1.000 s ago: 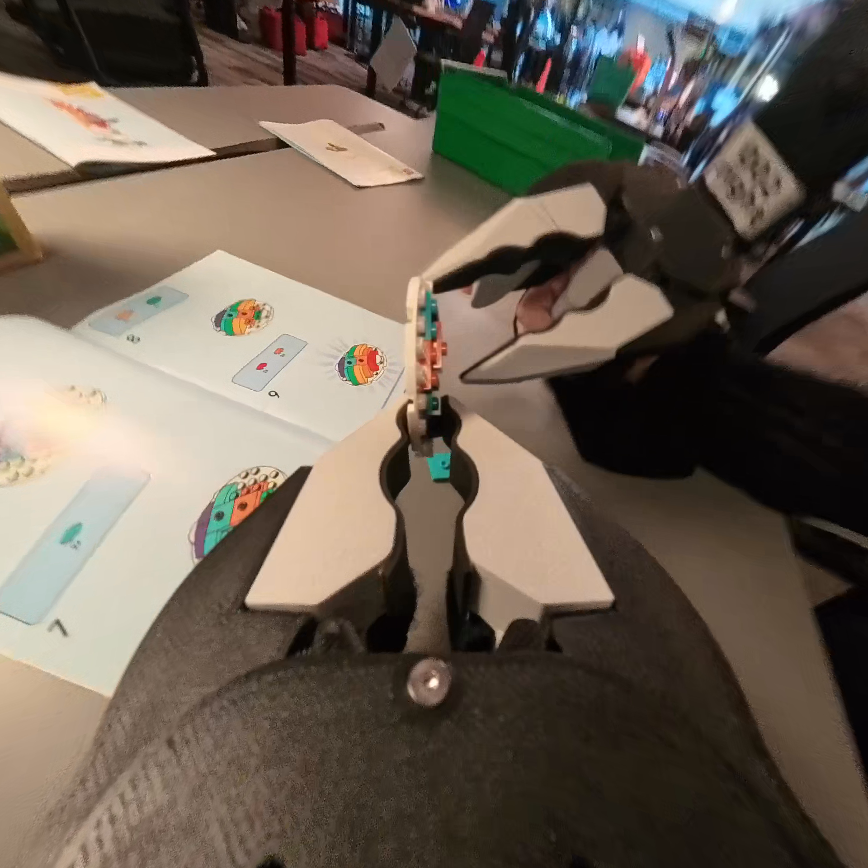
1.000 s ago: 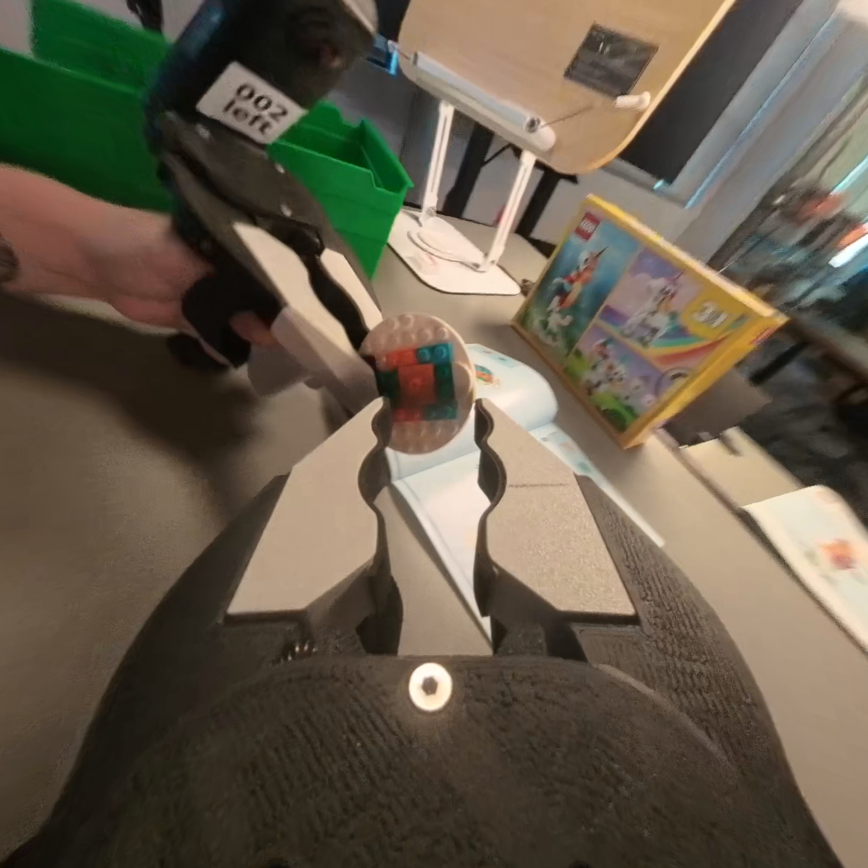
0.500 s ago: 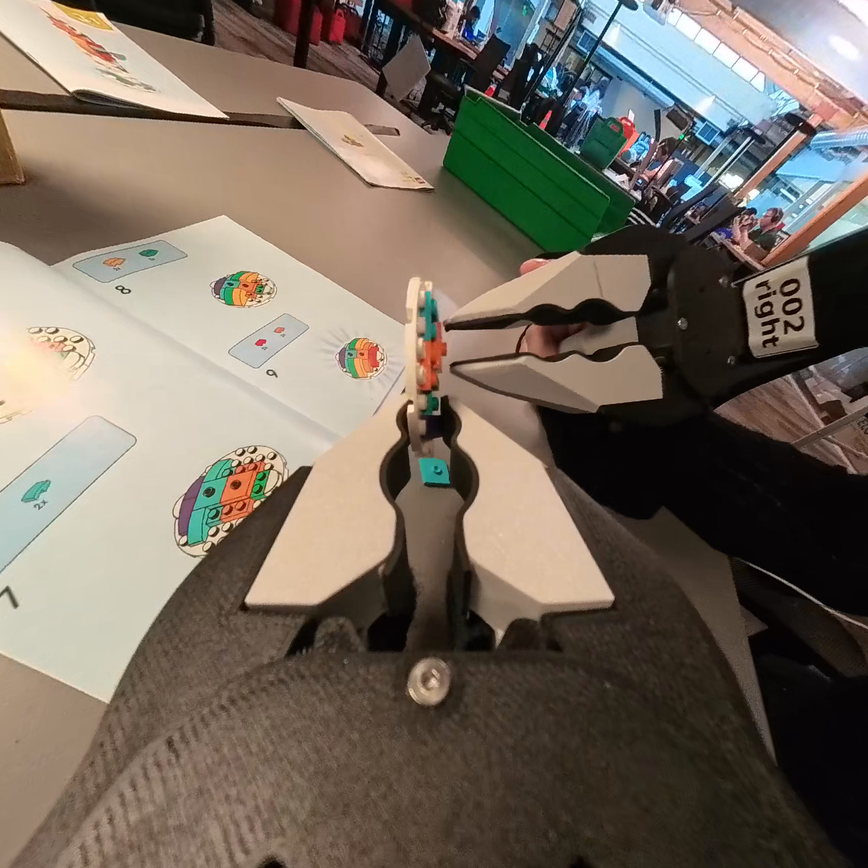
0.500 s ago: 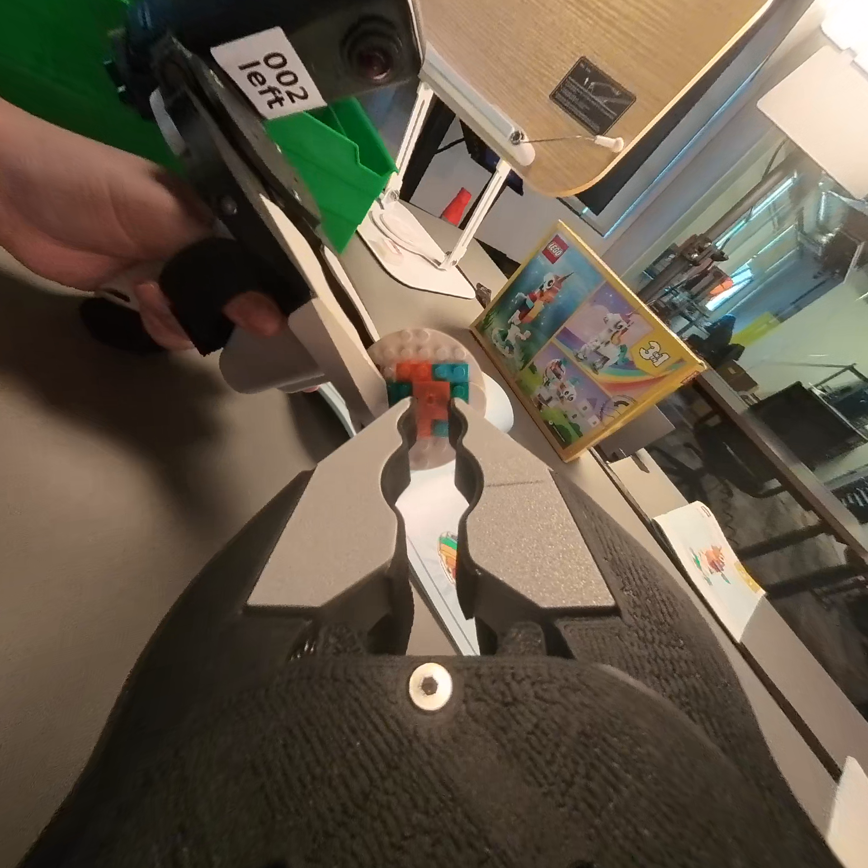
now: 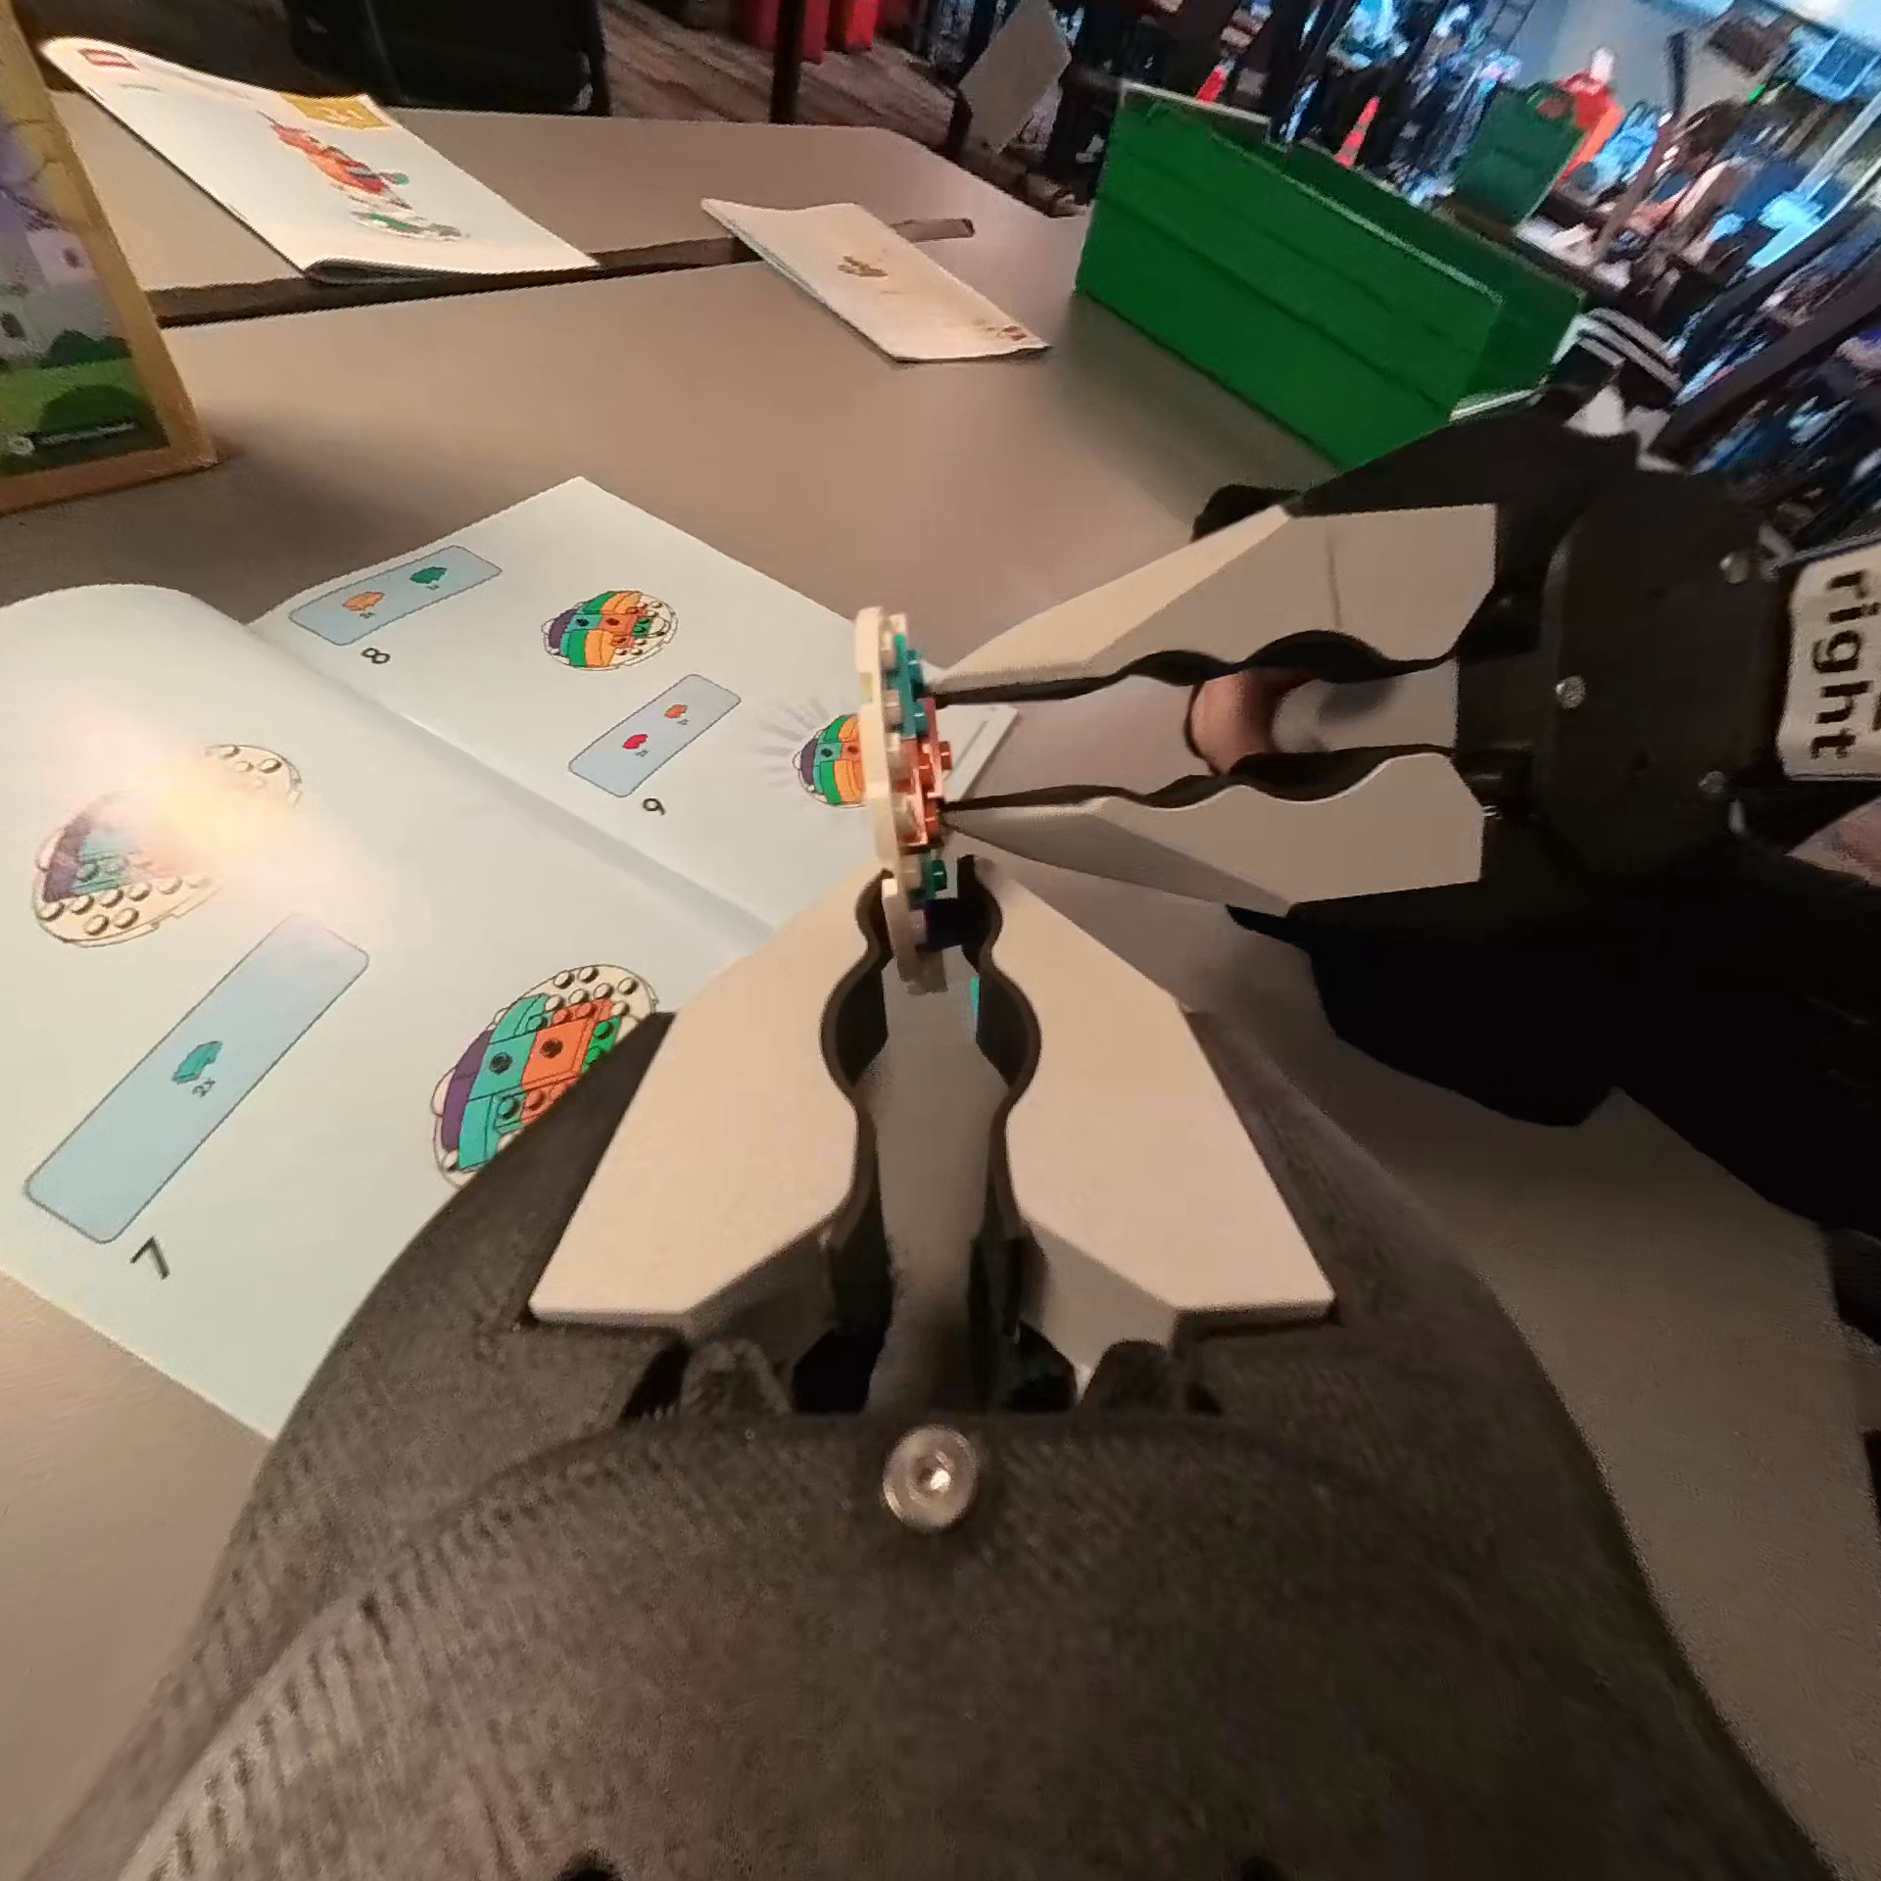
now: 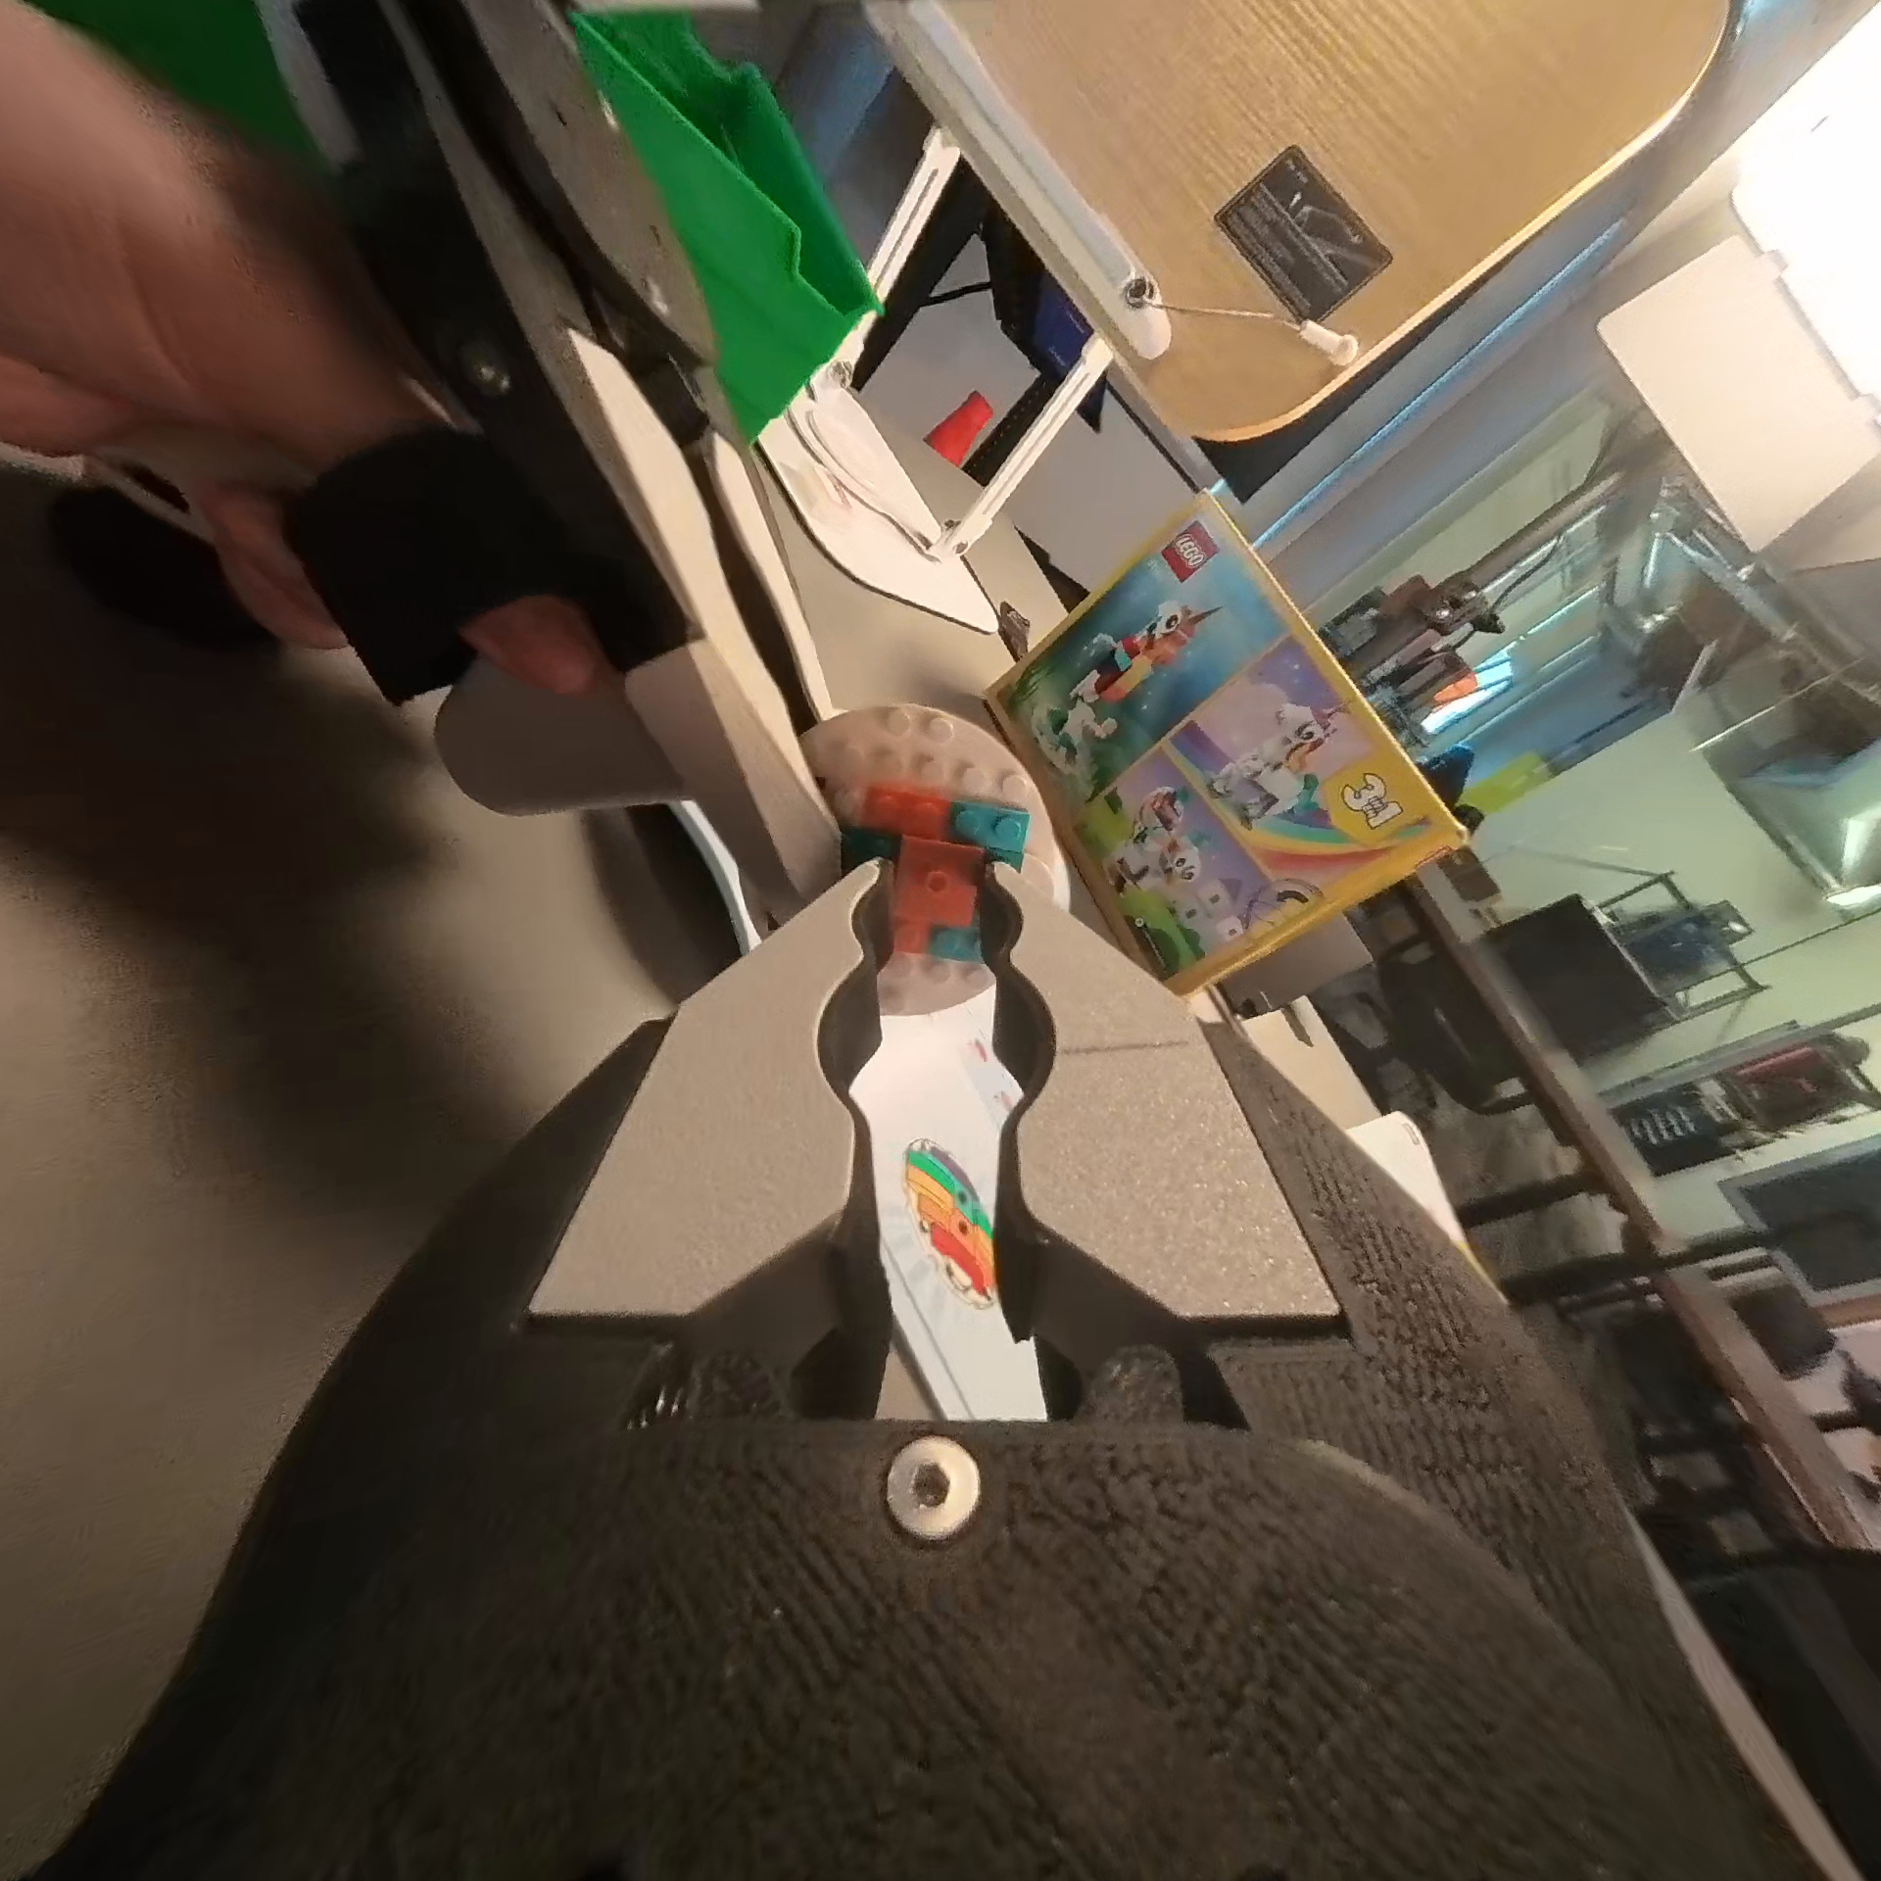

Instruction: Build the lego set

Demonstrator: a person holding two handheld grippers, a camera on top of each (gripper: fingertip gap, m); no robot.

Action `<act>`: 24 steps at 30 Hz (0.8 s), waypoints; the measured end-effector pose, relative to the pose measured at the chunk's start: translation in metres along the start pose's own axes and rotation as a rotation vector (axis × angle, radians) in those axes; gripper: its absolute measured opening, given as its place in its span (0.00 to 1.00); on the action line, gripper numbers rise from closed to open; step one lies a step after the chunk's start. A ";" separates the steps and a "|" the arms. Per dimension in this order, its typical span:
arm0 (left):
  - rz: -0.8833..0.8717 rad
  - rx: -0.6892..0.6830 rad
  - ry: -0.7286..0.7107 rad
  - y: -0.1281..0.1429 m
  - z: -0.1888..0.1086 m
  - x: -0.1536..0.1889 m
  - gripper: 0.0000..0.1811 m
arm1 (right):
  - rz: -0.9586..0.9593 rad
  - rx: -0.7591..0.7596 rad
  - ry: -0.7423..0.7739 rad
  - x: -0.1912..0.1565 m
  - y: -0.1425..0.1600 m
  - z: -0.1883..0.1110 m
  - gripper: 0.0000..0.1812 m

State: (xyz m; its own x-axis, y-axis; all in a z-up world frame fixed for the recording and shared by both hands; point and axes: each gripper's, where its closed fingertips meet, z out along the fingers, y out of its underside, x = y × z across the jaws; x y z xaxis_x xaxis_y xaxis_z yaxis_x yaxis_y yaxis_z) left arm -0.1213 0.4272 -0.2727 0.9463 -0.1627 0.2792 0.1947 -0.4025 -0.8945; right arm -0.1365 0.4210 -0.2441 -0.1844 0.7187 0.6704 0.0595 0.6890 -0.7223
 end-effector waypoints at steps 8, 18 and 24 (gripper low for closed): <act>0.160 -0.018 -0.110 0.001 0.001 -0.003 0.06 | 0.213 0.031 -0.046 0.000 0.002 0.001 0.08; 0.266 -0.048 -0.187 0.004 0.001 -0.010 0.06 | 0.157 0.005 -0.041 -0.001 0.004 0.003 0.07; 0.267 -0.049 -0.204 0.003 -0.001 -0.015 0.05 | 0.150 0.008 -0.056 -0.003 0.004 0.001 0.00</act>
State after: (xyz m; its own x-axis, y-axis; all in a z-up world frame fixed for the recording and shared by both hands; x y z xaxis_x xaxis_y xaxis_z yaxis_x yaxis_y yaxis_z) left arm -0.1346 0.4277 -0.2797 0.9953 -0.0863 -0.0428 -0.0749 -0.4140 -0.9072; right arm -0.1369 0.4219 -0.2493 -0.2286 0.8072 0.5442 0.0827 0.5731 -0.8153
